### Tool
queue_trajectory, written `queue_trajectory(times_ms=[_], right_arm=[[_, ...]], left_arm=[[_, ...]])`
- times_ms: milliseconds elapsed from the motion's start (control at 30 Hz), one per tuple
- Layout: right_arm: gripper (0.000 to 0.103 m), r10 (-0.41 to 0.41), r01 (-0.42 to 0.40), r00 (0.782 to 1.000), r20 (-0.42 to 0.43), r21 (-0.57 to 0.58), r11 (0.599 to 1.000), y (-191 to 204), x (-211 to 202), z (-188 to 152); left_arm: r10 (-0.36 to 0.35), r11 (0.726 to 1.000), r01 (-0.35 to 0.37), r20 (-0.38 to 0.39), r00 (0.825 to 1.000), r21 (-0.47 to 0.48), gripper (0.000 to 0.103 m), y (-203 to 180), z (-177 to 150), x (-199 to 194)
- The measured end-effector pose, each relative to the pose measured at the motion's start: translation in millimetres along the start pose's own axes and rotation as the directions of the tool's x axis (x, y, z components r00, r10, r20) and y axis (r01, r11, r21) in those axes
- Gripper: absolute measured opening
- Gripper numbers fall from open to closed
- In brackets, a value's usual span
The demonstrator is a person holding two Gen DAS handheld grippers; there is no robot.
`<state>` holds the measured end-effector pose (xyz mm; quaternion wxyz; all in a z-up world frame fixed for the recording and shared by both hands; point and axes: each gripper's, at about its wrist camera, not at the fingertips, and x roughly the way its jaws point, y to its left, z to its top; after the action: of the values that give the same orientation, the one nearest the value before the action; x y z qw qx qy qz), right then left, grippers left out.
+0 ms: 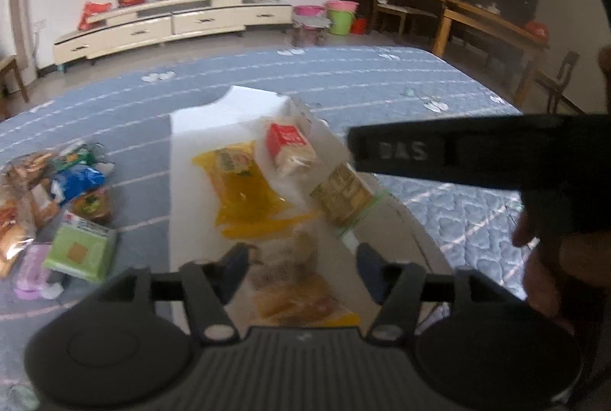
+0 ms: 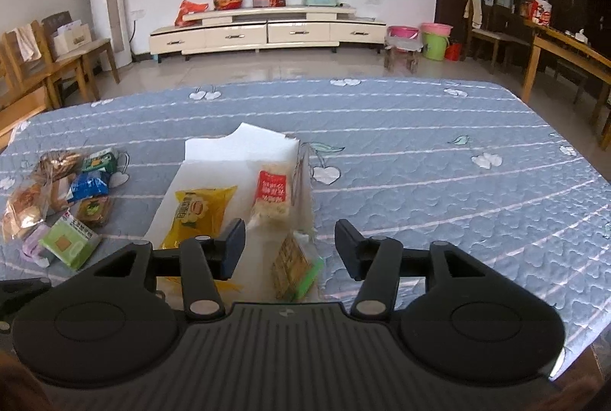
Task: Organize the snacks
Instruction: 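Lower both packs onto the white paper and open both grippers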
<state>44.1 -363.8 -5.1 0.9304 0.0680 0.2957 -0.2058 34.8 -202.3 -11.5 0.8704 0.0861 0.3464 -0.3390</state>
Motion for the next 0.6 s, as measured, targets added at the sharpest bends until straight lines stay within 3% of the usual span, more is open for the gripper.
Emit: queue_trajectory(times_ms=[133, 400, 600], right_arm=[[0.071, -0.006, 0.005, 1.0, 0.019, 0.013, 1.0, 0.0, -9.5, -0.2], [0.1, 0.004, -0.005, 0.999, 0.052, 0.014, 1.0, 10.2, -29.7, -3.1], [0.103, 0.034, -0.034, 0.998, 0.052, 0.007, 0.999, 22.6, -35.2, -5.4]], left_arm=[[0.041, 0.999, -0.04, 0.026, 0.999, -0.021, 0.079, 5.3, 1.1, -13.5], [0.133, 0.989, -0.128, 0.06, 0.989, -0.08, 0.087, 25.8, -0.4, -42.8], [0.188, 0.976, -0.178, 0.071, 0.98, -0.127, 0.087, 44.5, -6.6, -61.7]])
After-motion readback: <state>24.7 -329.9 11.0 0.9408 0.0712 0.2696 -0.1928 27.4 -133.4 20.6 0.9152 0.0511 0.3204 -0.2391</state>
